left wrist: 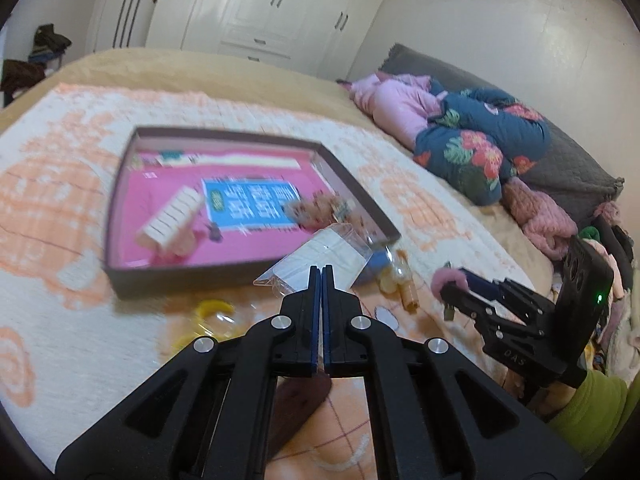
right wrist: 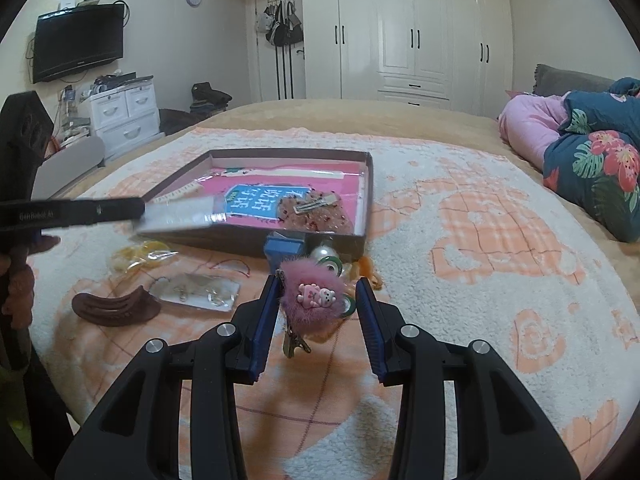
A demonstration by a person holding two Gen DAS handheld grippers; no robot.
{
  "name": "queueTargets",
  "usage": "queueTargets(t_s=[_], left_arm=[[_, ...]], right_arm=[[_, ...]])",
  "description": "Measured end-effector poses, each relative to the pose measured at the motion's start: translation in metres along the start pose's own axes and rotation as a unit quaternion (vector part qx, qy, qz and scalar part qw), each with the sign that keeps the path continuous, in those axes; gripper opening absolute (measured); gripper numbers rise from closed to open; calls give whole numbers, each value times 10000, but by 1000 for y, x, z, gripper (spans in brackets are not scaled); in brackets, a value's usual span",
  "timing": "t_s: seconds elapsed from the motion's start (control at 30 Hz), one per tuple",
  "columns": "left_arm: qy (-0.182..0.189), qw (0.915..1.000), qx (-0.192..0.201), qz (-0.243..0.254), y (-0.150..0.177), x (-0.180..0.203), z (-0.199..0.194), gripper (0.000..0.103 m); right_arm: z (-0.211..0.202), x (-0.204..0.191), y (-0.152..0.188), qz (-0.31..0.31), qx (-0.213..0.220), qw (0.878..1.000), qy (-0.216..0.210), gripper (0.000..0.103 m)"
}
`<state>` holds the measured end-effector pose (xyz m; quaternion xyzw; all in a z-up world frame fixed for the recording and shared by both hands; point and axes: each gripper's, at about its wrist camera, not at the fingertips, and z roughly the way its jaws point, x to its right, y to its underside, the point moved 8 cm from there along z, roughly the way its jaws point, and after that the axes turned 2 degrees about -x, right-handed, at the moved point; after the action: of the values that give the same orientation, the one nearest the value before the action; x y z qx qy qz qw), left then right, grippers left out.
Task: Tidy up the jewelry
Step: 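Carry the plastic bag over the box with left while right carries the keychain in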
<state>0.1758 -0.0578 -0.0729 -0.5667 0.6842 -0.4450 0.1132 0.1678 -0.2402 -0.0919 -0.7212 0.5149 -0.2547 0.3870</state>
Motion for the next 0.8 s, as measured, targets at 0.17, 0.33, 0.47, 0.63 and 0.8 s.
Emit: queueTargets(t_s=[0.17,0.33,0.47,0.63,0.8], left_arm=[[-186,9994,288,-70,-15,-16,-16,0],[-383,9978,534,-112,-28,-32,-27,0],[-476,9965,681,-109,-37,-39,-33,0],[-494,9956,791,-103,-46,-43,-33,0],[-458,9955,831,-58,-55,-44,-28,0]], right_arm=[[-4,-11,-13,-122,110,9998,-68,38],[-4,-20,-29,-209,200,9995,-116,38],[-1,-25,-40,-275,249,9992,-138,38],[3,-29,-56,-289,316,9990,-148,38],[6,-30,-77,-294,463,9985,-91,38]])
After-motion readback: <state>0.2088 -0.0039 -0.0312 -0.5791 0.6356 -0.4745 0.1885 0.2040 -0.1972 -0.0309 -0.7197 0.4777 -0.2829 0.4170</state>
